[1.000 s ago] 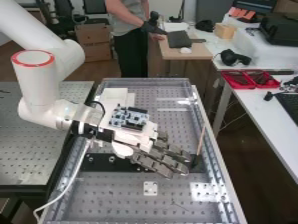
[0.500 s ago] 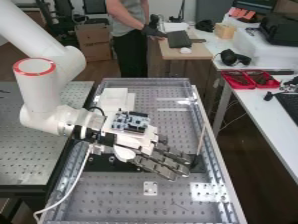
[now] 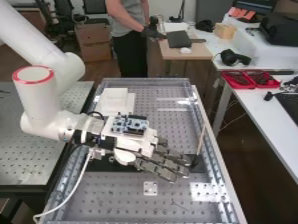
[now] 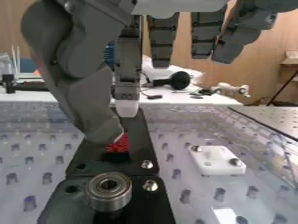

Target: Grab the pcb board and place it in the clear container

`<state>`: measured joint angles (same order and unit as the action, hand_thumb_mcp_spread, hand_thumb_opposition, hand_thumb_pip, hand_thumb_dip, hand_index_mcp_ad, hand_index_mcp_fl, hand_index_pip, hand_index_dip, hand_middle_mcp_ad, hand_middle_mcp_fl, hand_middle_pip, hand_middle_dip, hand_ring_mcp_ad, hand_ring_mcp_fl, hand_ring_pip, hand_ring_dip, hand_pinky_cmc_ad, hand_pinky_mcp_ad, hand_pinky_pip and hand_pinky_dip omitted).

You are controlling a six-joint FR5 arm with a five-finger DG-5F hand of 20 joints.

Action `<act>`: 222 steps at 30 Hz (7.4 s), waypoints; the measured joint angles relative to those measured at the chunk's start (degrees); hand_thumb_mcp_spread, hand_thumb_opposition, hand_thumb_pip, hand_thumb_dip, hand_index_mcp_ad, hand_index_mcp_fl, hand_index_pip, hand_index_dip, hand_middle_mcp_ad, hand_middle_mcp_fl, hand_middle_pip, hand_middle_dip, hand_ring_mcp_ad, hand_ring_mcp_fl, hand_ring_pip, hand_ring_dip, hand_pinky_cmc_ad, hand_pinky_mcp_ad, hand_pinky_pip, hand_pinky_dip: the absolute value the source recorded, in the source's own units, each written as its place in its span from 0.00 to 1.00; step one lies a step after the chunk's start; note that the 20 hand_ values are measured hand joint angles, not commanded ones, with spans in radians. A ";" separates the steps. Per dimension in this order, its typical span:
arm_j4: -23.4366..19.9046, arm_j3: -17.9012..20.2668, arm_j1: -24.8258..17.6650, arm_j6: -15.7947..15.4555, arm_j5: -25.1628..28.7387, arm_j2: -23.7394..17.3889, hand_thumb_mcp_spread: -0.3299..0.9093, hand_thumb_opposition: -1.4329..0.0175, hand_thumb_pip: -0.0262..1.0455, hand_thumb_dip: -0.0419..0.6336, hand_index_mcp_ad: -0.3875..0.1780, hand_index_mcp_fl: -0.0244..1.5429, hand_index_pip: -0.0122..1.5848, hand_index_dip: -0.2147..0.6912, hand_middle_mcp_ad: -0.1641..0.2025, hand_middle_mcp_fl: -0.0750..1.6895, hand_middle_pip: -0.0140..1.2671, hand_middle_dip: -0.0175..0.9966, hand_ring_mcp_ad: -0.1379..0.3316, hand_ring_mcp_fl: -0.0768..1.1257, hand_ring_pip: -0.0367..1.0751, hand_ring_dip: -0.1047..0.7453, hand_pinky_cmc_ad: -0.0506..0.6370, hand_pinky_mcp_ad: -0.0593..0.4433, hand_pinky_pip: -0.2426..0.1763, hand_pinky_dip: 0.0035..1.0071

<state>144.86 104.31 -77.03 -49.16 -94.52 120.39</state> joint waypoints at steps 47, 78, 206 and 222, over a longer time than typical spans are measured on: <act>0.96 -2.08 1.02 -2.17 -3.93 2.09 0.64 0.37 0.68 0.44 0.53 0.13 0.98 0.34 0.61 0.08 0.12 0.14 0.72 0.07 0.11 0.12 0.44 0.45 0.33 0.27; 0.01 -2.10 1.31 -1.54 -3.94 2.41 0.69 0.34 0.64 0.44 0.48 0.32 0.95 0.32 0.61 0.12 0.12 0.14 0.72 0.06 0.12 0.13 0.46 0.45 0.36 0.25; 10.22 -8.17 -30.39 13.27 21.77 -0.03 0.58 0.38 0.68 0.44 0.48 0.10 0.85 0.29 0.62 0.04 0.12 0.14 0.72 0.06 0.11 0.13 0.48 0.45 0.36 0.55; 11.84 -8.81 -30.15 14.47 20.83 0.57 0.56 0.38 0.66 0.44 0.48 0.25 0.29 0.24 0.63 0.05 0.12 0.14 0.73 0.06 0.11 0.12 0.48 0.45 0.35 0.57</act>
<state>156.70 95.50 -107.18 -34.69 -73.69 120.96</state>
